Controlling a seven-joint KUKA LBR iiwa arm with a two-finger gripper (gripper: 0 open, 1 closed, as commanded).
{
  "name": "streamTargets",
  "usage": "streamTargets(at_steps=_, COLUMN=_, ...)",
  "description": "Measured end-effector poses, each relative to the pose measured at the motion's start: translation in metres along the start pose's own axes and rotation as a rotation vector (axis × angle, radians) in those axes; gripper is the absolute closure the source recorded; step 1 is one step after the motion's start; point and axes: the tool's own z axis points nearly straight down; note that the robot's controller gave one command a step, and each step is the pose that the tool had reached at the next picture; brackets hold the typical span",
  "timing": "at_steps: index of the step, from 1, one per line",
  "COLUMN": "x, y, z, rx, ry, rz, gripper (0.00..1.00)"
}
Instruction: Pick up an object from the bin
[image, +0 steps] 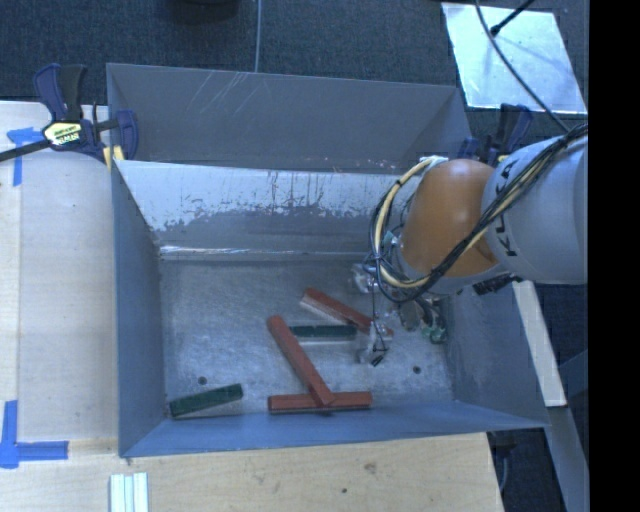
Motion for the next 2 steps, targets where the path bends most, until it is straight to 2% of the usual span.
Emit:
streamTargets(at_steps=1, x=-0.002, y=-0.003, z=-0.003, rx=0.002, ry=-0.007, rz=0.002, gripper=1.0)
streamTargets(at_steps=2, x=-0.013, y=-0.005, z=-0.173, rx=0.003, ry=-0.015, rz=0.011, gripper=1.0)
